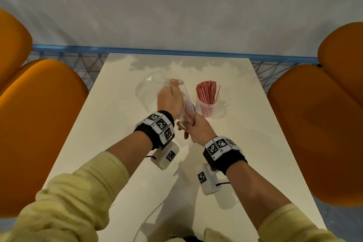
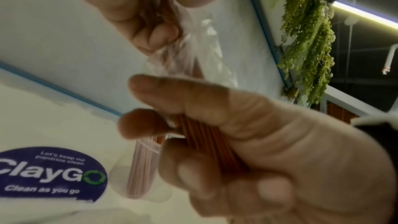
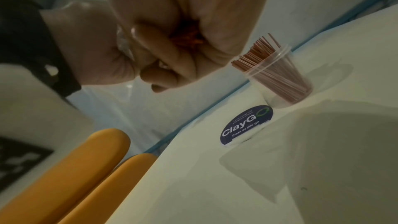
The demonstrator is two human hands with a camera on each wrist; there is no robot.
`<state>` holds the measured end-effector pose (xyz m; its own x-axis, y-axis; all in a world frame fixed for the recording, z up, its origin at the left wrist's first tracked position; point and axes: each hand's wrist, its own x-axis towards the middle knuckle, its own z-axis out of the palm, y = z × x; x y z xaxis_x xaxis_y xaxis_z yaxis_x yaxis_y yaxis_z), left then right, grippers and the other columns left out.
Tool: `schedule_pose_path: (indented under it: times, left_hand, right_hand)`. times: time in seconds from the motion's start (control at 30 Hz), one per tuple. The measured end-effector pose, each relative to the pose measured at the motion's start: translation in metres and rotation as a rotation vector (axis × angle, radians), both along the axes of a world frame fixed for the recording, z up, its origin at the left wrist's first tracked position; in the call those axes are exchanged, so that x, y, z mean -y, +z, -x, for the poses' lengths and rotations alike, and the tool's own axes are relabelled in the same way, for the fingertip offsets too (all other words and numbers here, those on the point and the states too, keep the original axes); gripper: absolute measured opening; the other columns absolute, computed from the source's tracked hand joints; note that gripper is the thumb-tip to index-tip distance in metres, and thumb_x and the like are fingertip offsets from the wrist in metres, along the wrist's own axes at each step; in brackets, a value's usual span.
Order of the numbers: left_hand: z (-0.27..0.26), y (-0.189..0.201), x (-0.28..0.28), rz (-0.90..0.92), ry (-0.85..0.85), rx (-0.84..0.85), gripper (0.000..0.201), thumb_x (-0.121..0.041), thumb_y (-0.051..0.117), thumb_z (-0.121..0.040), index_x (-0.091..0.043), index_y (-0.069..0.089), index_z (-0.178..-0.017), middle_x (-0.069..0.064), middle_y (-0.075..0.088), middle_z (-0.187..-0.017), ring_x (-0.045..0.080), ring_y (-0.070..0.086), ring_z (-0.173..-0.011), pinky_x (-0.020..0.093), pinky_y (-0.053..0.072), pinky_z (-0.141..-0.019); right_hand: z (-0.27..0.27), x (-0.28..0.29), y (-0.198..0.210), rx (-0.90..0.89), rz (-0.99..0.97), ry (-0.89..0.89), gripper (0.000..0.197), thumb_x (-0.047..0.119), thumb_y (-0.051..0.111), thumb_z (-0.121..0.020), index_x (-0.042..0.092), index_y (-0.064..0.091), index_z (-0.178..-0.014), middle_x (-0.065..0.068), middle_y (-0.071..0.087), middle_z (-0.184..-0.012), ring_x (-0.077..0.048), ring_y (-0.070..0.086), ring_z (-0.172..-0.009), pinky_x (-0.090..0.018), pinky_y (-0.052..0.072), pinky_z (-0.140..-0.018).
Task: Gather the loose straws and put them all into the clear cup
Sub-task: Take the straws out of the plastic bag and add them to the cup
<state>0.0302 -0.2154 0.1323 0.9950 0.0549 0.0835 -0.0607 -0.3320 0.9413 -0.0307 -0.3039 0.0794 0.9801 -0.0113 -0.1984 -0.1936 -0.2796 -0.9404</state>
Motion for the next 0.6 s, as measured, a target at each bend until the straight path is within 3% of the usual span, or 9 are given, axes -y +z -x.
schedule_pose_path:
  times: [0.1, 0.2, 0.27, 0.33, 0.37, 0.43, 0.53, 0.6]
  left_hand:
    - [-0.002, -0.001, -0.004, 0.005, -0.064, -0.083, 0.039, -0.028, 0.025, -0.099, -0.014, 0.059, -0.086, 0.007, 0.056, -0.069, 0.021, 0.051, -0.067, 0.038, 0.047, -0.080]
    - [-0.005, 0.001, -0.007, -0.055, -0.117, -0.118, 0.049, -0.030, 0.024, -0.099, -0.005, 0.066, -0.100, 0.002, 0.054, -0.066, 0.020, 0.052, -0.071, 0.032, 0.043, -0.082]
    - [-0.006, 0.005, -0.008, -0.074, -0.132, -0.051, 0.051, -0.030, 0.024, -0.101, 0.000, 0.066, -0.105, 0.010, 0.062, -0.076, 0.025, 0.057, -0.081, 0.029, 0.041, -0.081]
    - [-0.010, 0.009, -0.010, -0.092, -0.112, 0.058, 0.047, -0.031, 0.028, -0.102, -0.007, 0.067, -0.112, 0.017, 0.069, -0.096, 0.027, 0.061, -0.096, 0.028, 0.043, -0.086]
    - [-0.013, 0.011, -0.011, -0.107, -0.087, 0.102, 0.044, -0.033, 0.032, -0.101, -0.012, 0.068, -0.113, 0.016, 0.068, -0.096, 0.026, 0.062, -0.096, 0.027, 0.043, -0.086]
    - [-0.017, 0.015, -0.012, -0.137, -0.042, 0.150, 0.040, -0.038, 0.041, -0.097, -0.013, 0.071, -0.109, 0.006, 0.058, -0.079, 0.018, 0.058, -0.081, 0.020, 0.044, -0.077]
    - [-0.019, 0.018, -0.013, -0.139, -0.003, 0.159, 0.037, -0.037, 0.055, -0.091, -0.008, 0.073, -0.103, 0.001, 0.053, -0.074, 0.004, 0.047, -0.057, 0.009, 0.038, -0.059]
    - [-0.021, 0.020, -0.016, -0.081, 0.027, 0.143, 0.035, -0.038, 0.061, -0.087, -0.009, 0.074, -0.102, 0.002, 0.063, -0.071, 0.004, 0.052, -0.056, 0.014, 0.046, -0.067]
  right_hand:
    - [-0.002, 0.000, -0.002, 0.008, -0.049, -0.028, 0.004, 0.020, 0.060, -0.089, 0.020, 0.057, -0.087, 0.003, 0.061, -0.067, -0.011, 0.045, -0.045, -0.020, 0.037, -0.046]
    - [-0.002, 0.003, -0.003, -0.022, -0.070, -0.093, 0.009, 0.023, 0.061, -0.088, 0.019, 0.059, -0.081, 0.002, 0.056, -0.060, -0.010, 0.041, -0.047, -0.019, 0.035, -0.048]
    - [-0.002, 0.006, -0.006, -0.010, -0.058, -0.113, 0.022, 0.024, 0.060, -0.089, 0.021, 0.053, -0.069, 0.003, 0.048, -0.054, -0.004, 0.039, -0.044, -0.017, 0.033, -0.048]
    - [-0.001, 0.007, -0.006, -0.002, -0.093, -0.104, 0.026, 0.021, 0.059, -0.091, 0.022, 0.050, -0.065, 0.003, 0.040, -0.052, 0.000, 0.034, -0.039, -0.016, 0.031, -0.046]
    - [-0.001, 0.007, -0.005, -0.007, -0.133, -0.103, 0.024, 0.020, 0.059, -0.091, 0.023, 0.052, -0.068, 0.003, 0.039, -0.052, 0.000, 0.034, -0.038, -0.015, 0.030, -0.045]
    - [0.000, 0.007, -0.001, -0.016, -0.209, -0.107, 0.017, 0.019, 0.059, -0.090, 0.022, 0.056, -0.074, 0.002, 0.041, -0.054, 0.001, 0.036, -0.038, -0.013, 0.031, -0.041]
    - [0.002, 0.009, 0.002, -0.028, -0.211, -0.091, 0.010, 0.021, 0.059, -0.090, 0.021, 0.057, -0.080, 0.000, 0.048, -0.057, 0.000, 0.038, -0.038, -0.011, 0.030, -0.038]
    - [0.004, 0.010, 0.002, -0.031, -0.200, -0.092, 0.005, 0.022, 0.059, -0.090, 0.020, 0.058, -0.086, 0.000, 0.051, -0.059, -0.001, 0.038, -0.038, -0.011, 0.031, -0.038]
